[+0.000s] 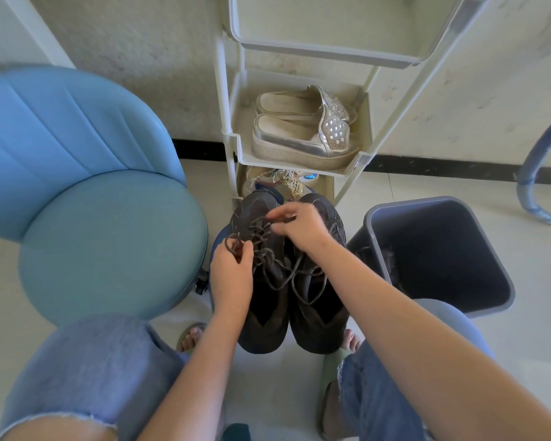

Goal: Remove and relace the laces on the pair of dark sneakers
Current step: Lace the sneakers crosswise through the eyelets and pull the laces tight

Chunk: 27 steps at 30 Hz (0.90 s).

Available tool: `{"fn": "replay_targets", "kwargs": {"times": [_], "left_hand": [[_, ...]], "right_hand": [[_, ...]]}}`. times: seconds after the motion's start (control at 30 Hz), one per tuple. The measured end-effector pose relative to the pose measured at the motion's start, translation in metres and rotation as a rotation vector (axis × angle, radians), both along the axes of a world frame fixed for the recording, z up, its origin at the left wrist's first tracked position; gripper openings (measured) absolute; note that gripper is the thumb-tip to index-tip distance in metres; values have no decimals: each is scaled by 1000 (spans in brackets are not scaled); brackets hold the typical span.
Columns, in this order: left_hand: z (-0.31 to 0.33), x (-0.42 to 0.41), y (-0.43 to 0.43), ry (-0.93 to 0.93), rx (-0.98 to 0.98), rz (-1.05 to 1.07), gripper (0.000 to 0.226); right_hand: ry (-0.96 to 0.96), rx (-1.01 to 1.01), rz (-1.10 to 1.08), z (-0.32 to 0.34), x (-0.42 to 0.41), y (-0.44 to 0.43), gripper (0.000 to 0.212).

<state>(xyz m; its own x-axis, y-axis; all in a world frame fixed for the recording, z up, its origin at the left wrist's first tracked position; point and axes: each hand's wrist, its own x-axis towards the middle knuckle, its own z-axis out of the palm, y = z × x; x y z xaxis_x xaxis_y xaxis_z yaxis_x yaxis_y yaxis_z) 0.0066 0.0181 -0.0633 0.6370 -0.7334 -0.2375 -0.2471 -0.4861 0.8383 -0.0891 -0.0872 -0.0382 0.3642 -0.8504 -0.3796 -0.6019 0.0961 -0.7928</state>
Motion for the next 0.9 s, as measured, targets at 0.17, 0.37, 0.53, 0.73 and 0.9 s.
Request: {"fn": "replay_targets", "kwargs": {"times": [0.17,0.37,0.53,0.73,0.9], "left_hand": [[7,6,-3,6,198,-49,26],[7,10,-6,92,227,-17,27],[2,8,-4,133,187,20,25],[0,7,-5,150,193,50,26],[-2,4,-6,170,197,88,27]], "right_hand": [[330,92,184,7,-11,-6,33],[375,97,216,-7,4,2,36],[361,120,206,-4,5,5,46],[258,260,126,2,8,6,40],[65,405,19,0,1,8,18]]}}
